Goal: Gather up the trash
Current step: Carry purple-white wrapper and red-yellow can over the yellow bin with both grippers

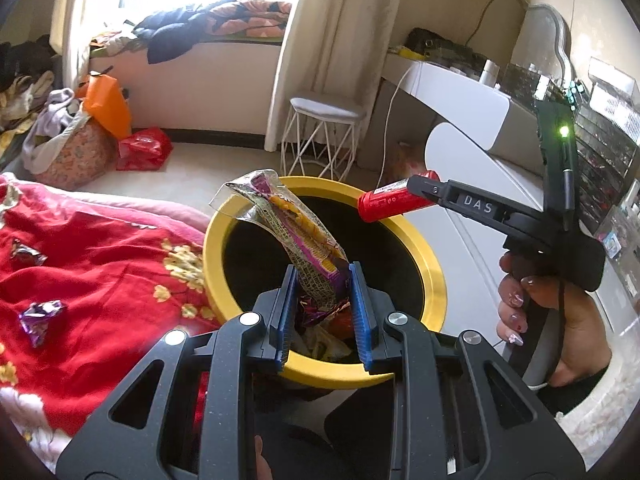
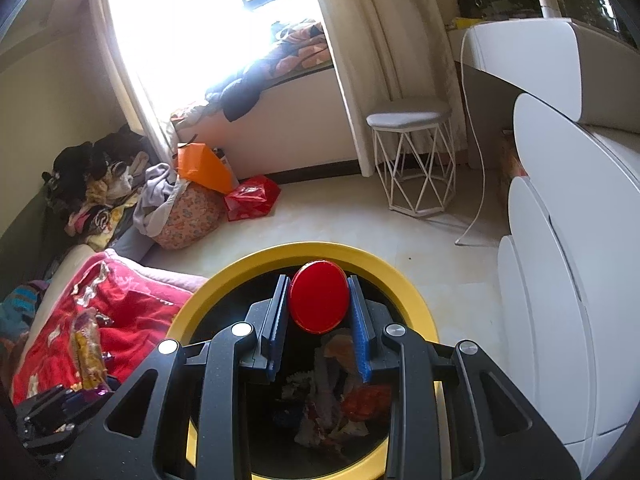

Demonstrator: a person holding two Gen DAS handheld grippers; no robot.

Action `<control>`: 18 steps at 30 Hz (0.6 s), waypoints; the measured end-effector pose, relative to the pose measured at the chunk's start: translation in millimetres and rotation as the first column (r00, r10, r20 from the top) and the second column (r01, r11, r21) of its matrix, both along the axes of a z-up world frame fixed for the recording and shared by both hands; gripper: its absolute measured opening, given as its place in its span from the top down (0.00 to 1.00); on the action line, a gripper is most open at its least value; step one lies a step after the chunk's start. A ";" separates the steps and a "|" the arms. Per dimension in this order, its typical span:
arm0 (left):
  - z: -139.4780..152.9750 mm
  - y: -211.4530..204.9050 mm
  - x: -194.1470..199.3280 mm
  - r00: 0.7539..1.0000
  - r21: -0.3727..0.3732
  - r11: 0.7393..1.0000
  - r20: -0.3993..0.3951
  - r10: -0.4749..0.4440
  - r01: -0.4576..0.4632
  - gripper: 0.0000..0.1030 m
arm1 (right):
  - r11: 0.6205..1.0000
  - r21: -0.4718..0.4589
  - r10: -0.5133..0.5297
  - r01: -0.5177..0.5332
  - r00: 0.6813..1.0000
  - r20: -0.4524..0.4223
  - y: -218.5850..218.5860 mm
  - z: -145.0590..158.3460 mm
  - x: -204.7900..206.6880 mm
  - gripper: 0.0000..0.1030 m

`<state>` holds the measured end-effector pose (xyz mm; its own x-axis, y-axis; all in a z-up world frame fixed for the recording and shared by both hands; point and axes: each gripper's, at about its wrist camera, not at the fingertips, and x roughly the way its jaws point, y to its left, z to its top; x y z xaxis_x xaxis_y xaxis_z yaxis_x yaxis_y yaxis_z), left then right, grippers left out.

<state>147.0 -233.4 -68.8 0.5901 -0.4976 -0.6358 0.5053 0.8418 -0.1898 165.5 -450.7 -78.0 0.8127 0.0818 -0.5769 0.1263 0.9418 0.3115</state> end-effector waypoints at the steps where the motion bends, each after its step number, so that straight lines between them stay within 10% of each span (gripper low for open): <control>1: -2.3 -2.0 1.5 1.000 0.002 1.000 -0.003 -0.003 0.003 0.81 | 1.000 0.004 -0.001 0.001 1.000 -0.003 -1.8 -1.3 0.2 0.74; 18: -29.8 -21.5 30.0 0.997 0.021 1.000 -0.079 -0.018 0.020 0.80 | 0.999 0.035 0.007 -0.006 0.999 -0.040 -9.8 -12.8 7.1 0.74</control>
